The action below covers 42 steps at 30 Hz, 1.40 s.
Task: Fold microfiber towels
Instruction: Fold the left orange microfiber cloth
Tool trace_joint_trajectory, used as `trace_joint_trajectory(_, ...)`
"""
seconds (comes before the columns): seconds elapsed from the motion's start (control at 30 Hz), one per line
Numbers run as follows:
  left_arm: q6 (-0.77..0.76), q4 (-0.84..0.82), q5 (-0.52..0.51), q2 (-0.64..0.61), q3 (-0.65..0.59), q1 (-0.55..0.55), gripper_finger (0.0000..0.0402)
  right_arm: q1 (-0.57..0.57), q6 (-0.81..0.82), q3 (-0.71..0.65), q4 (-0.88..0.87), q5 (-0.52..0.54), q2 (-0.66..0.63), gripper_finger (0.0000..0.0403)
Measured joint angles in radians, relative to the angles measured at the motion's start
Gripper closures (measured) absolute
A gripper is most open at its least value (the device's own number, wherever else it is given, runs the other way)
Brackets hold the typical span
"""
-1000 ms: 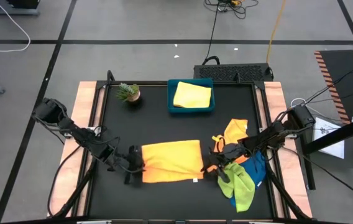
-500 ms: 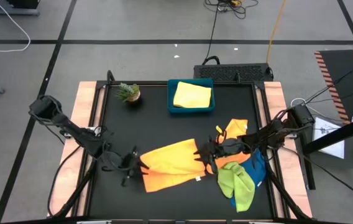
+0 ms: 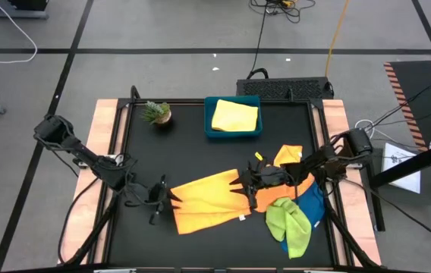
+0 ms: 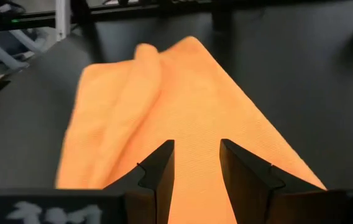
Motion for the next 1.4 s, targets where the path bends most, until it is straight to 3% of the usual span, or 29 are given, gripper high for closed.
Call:
trace_joint_trajectory(0.1, -0.002, 0.011, -0.111, 0.020, 0.001, 0.022, 0.0289, -0.013, 0.004, 0.061, -0.002, -0.066, 0.069, 0.0284)
trace_joint_trajectory(0.2, -0.010, 0.012, -0.129, 0.049, 0.000, 0.069, 0.0289, -0.013, -0.014, 0.147, -0.052, -0.113, 0.141, 0.0284)
trace_joint_trajectory(0.4, -0.051, 0.041, -0.072, 0.140, 0.000, 0.169, 0.0289, -0.027, -0.041, 0.264, -0.171, -0.119, 0.210, 0.0284)
trace_joint_trajectory(0.63, -0.088, 0.044, 0.040, 0.229, 0.001, 0.215, 0.0289, -0.047, -0.009, 0.275, -0.180, -0.094, 0.219, 0.0284)
trace_joint_trajectory(1.07, -0.059, 0.126, 0.176, 0.250, 0.001, 0.142, 0.0289, -0.102, 0.085, 0.275, -0.216, -0.039, 0.219, 0.0284)
trace_joint_trajectory(1.4, -0.049, 0.228, 0.172, 0.250, 0.001, 0.054, 0.0289, -0.103, 0.108, 0.275, -0.221, -0.042, 0.219, 0.0284)
